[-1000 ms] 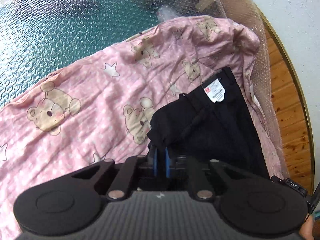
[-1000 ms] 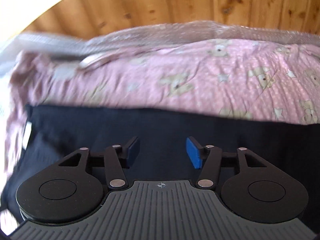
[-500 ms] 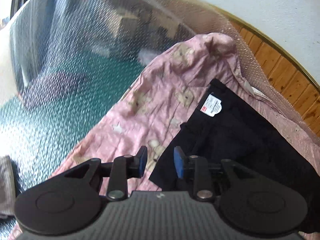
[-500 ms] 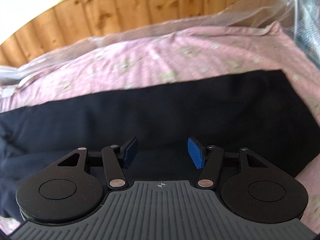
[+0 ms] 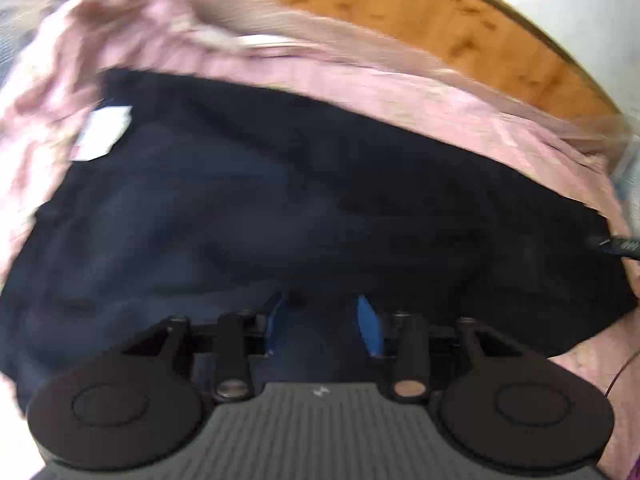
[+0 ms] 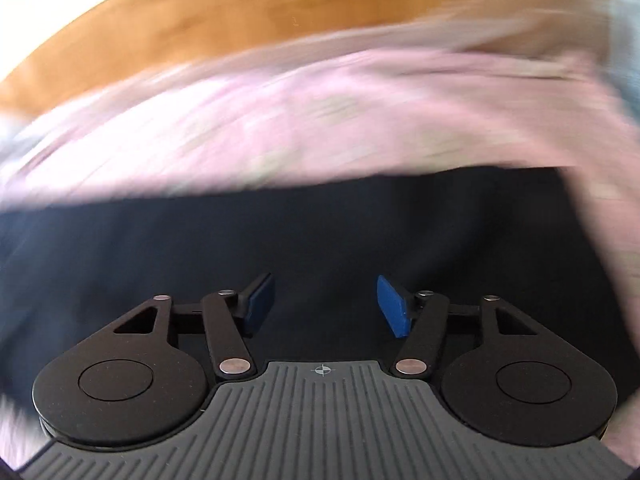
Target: Fold clothes
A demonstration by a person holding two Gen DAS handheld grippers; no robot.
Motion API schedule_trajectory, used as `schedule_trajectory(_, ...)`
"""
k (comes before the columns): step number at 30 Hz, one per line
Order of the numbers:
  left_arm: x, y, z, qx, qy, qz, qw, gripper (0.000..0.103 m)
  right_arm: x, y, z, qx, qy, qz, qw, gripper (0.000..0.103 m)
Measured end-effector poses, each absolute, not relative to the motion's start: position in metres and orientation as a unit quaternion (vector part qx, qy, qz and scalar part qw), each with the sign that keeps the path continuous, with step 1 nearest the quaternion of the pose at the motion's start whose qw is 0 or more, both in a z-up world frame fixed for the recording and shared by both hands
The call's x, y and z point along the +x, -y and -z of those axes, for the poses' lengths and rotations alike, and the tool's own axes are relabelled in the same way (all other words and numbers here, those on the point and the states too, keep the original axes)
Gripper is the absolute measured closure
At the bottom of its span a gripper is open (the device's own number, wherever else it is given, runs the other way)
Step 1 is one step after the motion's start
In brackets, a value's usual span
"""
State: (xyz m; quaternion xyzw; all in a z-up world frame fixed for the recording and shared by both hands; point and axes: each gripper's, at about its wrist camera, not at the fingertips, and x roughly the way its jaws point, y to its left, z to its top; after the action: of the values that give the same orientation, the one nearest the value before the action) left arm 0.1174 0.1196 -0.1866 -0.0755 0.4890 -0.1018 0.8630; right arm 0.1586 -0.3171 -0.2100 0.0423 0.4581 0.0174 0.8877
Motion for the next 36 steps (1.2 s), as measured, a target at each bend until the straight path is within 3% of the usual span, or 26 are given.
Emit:
schedule_trajectory(4, 0.116, -0.062, 0.222, -0.031, -0.545, 0.130, 0.828, 0.064, 0.118, 0.302, 0.227, -0.024, -0.500, -0.077, 0.862, 0.036)
schedule_trajectory(8, 0.082, -0.047, 0.220, 0.024, -0.561, 0.122, 0.818, 0.059, 0.094, 0.326, 0.216, -0.047, -0.513, -0.097, 0.852, 0.032)
schedule_trajectory(10, 0.082, -0.045, 0.212, 0.011, -0.574, 0.114, 0.811, 0.069, 0.095, 0.339, 0.206, -0.051, -0.517, -0.118, 0.846, 0.043)
schedule_trajectory(11, 0.087, -0.043, 0.203, -0.002, -0.562, 0.113, 0.819, 0.069, 0.096, 0.346, 0.200, -0.052, -0.517, -0.127, 0.845, 0.045)
schedule_trajectory(12, 0.096, -0.039, 0.193, -0.006, -0.543, 0.110, 0.833, 0.068, 0.107, 0.352, 0.189, -0.049, -0.498, -0.128, 0.856, 0.042)
schedule_trajectory(14, 0.117, -0.028, 0.177, -0.012, -0.507, 0.105, 0.855, 0.054, 0.142, 0.370, 0.184, -0.055, -0.470, -0.105, 0.875, 0.040)
schedule_trajectory(17, 0.170, -0.005, 0.190, -0.009, -0.491, 0.103, 0.865, 0.051, 0.202, 0.404, 0.199, -0.068, -0.462, -0.064, 0.882, 0.042)
schedule_trajectory(18, 0.187, 0.000, 0.203, 0.001, -0.499, 0.098, 0.861, 0.051, 0.215, 0.425, 0.207, -0.054, -0.464, -0.044, 0.883, 0.038)
schedule_trajectory(19, 0.202, 0.002, 0.219, 0.014, -0.510, 0.084, 0.856, 0.054, 0.229, 0.446, 0.215, -0.040, -0.465, -0.024, 0.884, 0.020)
schedule_trajectory(20, 0.216, 0.005, 0.234, 0.031, -0.519, 0.059, 0.852, 0.055, 0.242, 0.467, 0.222, -0.024, -0.467, -0.003, 0.884, 0.021)
schedule_trajectory(22, 0.233, 0.004, 0.245, 0.038, -0.519, 0.013, 0.854, 0.045, 0.246, 0.506, 0.214, 0.016, -0.462, 0.082, 0.883, 0.027)
schedule_trajectory(24, 0.237, 0.000, 0.238, 0.004, -0.521, -0.010, 0.853, 0.058, 0.218, 0.515, 0.200, 0.048, -0.444, 0.061, 0.893, 0.040)
schedule_trajectory(25, 0.231, 0.000, 0.230, -0.021, -0.513, 0.005, 0.858, 0.059, 0.204, 0.520, 0.193, 0.063, -0.435, 0.050, 0.897, 0.040)
schedule_trajectory(26, 0.222, 0.001, 0.222, -0.034, -0.502, 0.026, 0.864, 0.052, 0.189, 0.524, 0.187, 0.078, -0.427, 0.039, 0.900, 0.038)
schedule_trajectory(28, 0.216, 0.015, 0.225, -0.008, -0.499, 0.038, 0.866, 0.049, 0.152, 0.523, 0.197, 0.084, -0.443, 0.003, 0.893, 0.033)
schedule_trajectory(30, 0.220, 0.027, 0.240, 0.038, -0.520, 0.022, 0.853, 0.047, 0.119, 0.522, 0.208, 0.051, -0.445, 0.000, 0.894, 0.035)
schedule_trajectory(32, 0.229, 0.019, 0.251, 0.056, -0.519, -0.015, 0.853, 0.006, 0.096, 0.527, 0.214, 0.027, -0.440, 0.042, 0.896, 0.034)
schedule_trajectory(33, 0.237, 0.016, 0.255, 0.041, -0.530, -0.034, 0.846, 0.003, 0.087, 0.539, 0.210, 0.076, -0.425, 0.056, 0.900, 0.034)
schedule_trajectory(34, 0.243, 0.013, 0.256, 0.016, -0.546, -0.047, 0.837, 0.007, 0.077, 0.551, 0.205, 0.124, -0.409, 0.071, 0.901, 0.035)
schedule_trajectory(35, 0.250, 0.013, 0.255, -0.003, -0.556, -0.054, 0.829, 0.028, 0.067, 0.563, 0.201, 0.170, -0.392, 0.085, 0.900, 0.036)
schedule_trajectory(36, 0.256, 0.020, 0.250, -0.010, -0.559, -0.047, 0.828, 0.037, 0.061, 0.569, 0.202, 0.191, -0.386, 0.096, 0.897, 0.036)
